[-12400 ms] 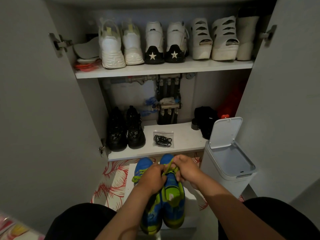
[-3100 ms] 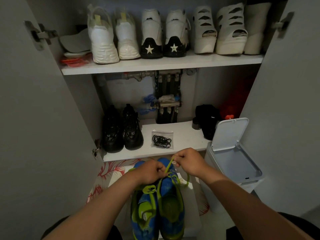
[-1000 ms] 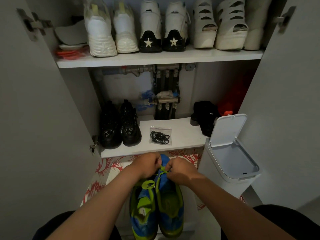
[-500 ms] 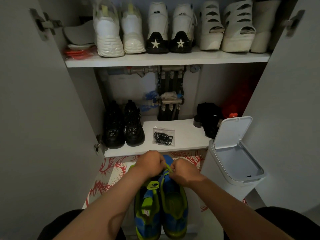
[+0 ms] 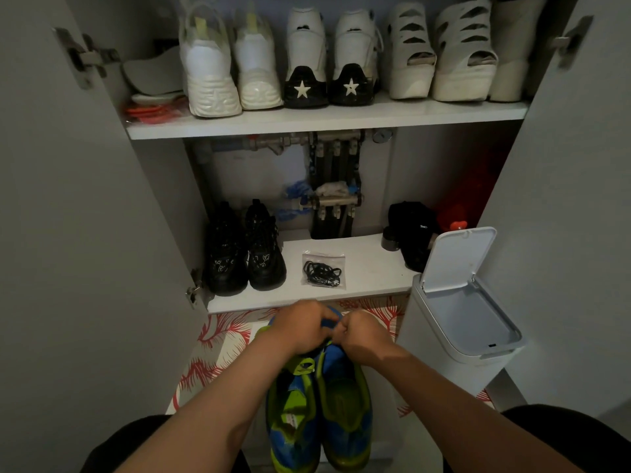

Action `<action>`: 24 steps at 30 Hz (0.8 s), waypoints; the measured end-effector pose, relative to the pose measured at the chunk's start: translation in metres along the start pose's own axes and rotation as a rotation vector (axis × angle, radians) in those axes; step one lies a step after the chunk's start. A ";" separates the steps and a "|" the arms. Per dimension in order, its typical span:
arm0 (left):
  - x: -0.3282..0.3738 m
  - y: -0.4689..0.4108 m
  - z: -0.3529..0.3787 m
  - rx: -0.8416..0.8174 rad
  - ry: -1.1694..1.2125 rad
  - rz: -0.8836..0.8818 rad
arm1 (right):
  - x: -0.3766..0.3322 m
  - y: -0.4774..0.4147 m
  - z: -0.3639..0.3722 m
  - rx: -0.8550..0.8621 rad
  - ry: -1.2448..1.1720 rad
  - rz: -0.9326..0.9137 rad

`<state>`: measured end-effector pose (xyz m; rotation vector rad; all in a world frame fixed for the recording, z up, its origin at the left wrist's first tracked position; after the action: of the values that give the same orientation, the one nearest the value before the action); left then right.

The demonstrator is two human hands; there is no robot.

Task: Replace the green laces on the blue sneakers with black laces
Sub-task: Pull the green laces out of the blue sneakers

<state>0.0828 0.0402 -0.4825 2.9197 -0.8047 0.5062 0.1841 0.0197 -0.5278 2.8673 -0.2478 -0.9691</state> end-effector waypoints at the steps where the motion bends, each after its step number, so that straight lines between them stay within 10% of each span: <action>1: 0.000 0.001 0.002 -0.017 -0.026 -0.008 | 0.001 0.000 -0.001 0.005 -0.034 0.004; 13: -0.051 0.003 -0.046 0.332 0.305 -0.430 | 0.003 0.000 -0.003 0.009 0.023 -0.044; 24: -0.002 0.001 -0.028 0.142 -0.040 -0.006 | -0.018 -0.007 -0.012 0.087 -0.174 -0.146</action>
<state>0.0718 0.0447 -0.4566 3.0703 -0.7962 0.5273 0.1787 0.0306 -0.5088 2.9151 -0.0982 -1.2672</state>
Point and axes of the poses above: each hand's wrist, its own y-axis away from the middle knuckle, its own z-axis out of the palm, x = y × z, the point moved 10 cm from there along -y, towards the middle knuckle, and after that the axes turned 9 degrees about x, right-handed, at the moved point
